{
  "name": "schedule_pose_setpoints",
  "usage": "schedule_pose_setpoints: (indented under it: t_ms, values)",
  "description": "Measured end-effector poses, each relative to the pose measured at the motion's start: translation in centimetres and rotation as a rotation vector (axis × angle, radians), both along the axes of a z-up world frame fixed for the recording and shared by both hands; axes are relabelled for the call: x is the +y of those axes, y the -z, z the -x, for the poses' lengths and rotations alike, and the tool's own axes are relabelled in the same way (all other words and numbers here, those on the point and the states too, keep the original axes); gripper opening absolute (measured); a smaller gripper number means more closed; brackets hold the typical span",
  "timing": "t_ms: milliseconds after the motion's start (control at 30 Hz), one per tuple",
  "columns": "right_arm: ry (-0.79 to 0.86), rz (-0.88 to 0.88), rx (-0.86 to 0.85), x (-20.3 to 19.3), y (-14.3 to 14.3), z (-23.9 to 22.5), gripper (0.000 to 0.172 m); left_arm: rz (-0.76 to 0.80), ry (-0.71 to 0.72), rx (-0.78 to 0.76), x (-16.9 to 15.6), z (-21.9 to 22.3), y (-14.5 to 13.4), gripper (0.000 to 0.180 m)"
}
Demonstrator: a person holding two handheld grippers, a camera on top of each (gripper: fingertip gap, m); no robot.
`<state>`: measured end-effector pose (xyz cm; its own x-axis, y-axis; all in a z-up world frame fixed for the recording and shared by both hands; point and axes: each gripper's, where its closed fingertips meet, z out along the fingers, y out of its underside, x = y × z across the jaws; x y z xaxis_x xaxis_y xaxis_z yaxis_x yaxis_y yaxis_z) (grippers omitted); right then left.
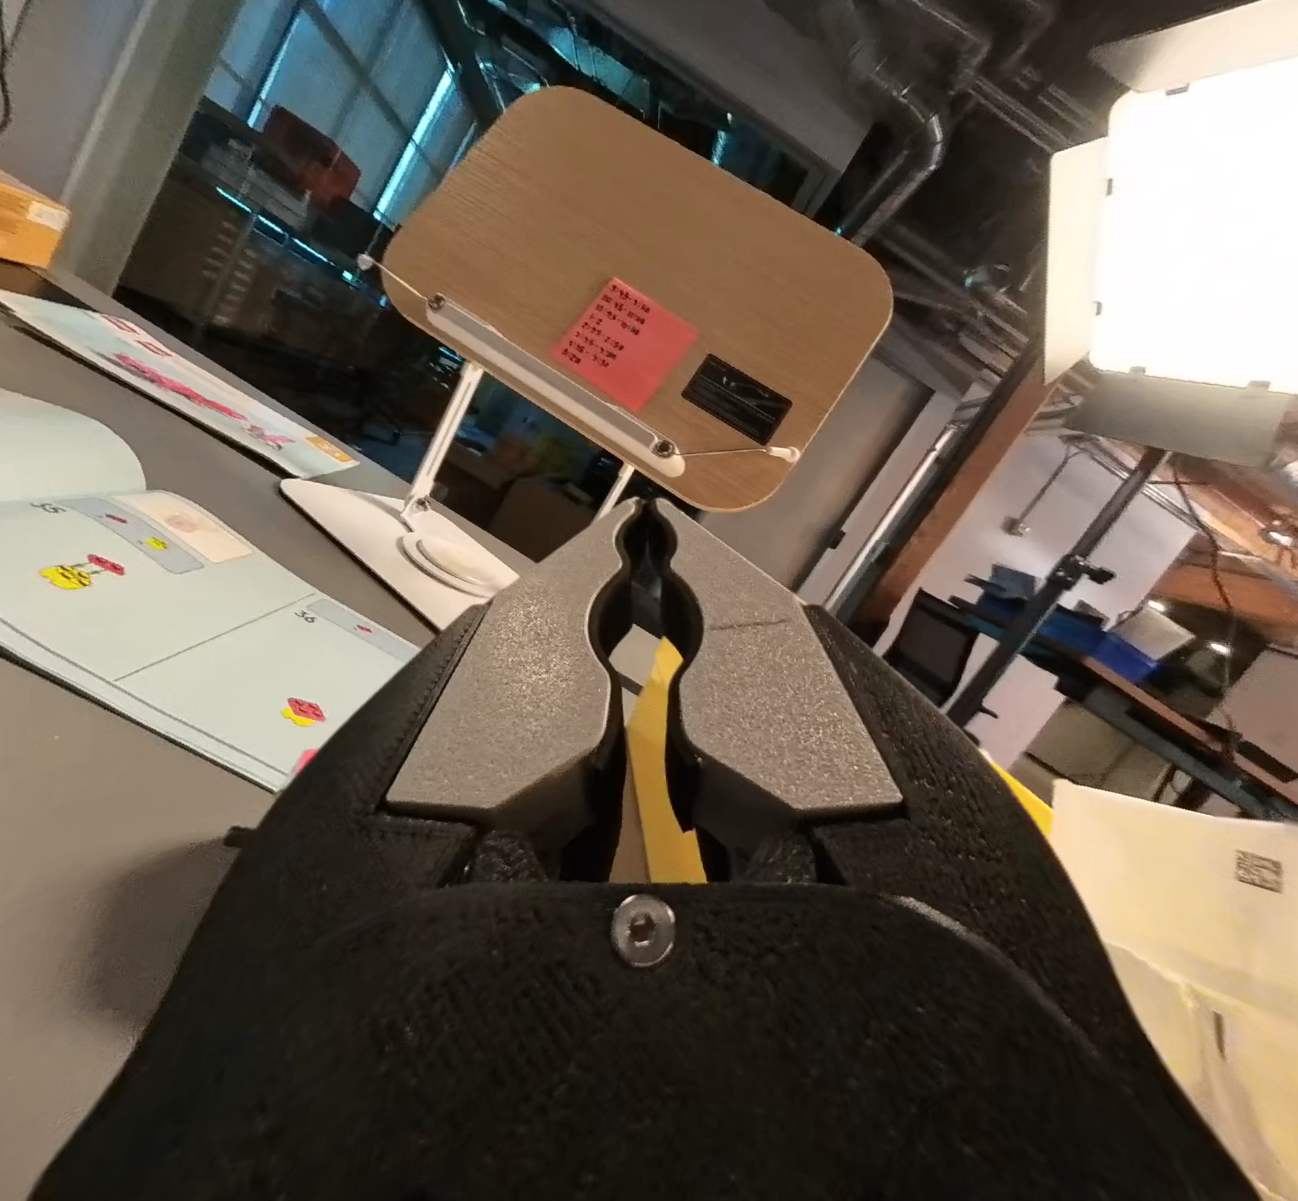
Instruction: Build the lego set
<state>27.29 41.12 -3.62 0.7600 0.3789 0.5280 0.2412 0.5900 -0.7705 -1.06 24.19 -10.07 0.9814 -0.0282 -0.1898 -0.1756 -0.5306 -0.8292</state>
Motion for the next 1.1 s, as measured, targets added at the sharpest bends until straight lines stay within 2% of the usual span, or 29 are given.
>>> schedule_pose_setpoints:
  t_ms: [100,233,333,433,600,833,967,1033,1100]
  values:
    - [0.061,-0.012,-0.018,0.2,0.1,-0.4,0.0,-0.144,0.244,-0.048,0.1,-6.5,-1.1,0.066]
    - [0.142,-0.02,-0.075,0.5,0.5,-0.4,0.0,-0.371,0.56,-0.092,-1.6,-15.1,-2.8,0.058]
    - [0.231,-0.007,-0.087,1.0,0.7,-1.1,0.0,-0.477,0.697,-0.084,-2.9,-18.3,-2.7,0.053]
    - [0.301,0.028,0.002,0.4,0.3,-2.1,0.0,-0.545,0.796,-0.081,-4.2,-19.9,-2.1,0.051]
    - [0.284,0.054,0.136,-2.2,-0.5,0.1,0.0,-0.589,0.853,-0.062,-5.4,-20.6,-2.2,0.045]
    - [0.074,0.023,0.007,-3.9,0.0,6.6,0.0,-0.585,0.869,-0.085,-5.6,-20.6,-2.1,0.042]
    - [0.02,0.061,0.073,-3.9,-0.3,6.2,0.0,-0.585,0.853,-0.122,-5.4,-20.2,-2.2,0.041]
    - [0.037,0.076,0.103,-3.3,-0.4,5.3,0.0,-0.577,0.845,-0.145,-5.2,-20.0,-2.2,0.04]
    - [0.078,0.057,0.064,-2.7,-0.4,4.4,0.0,-0.55,0.836,-0.183,-5.0,-19.8,-2.1,0.04]
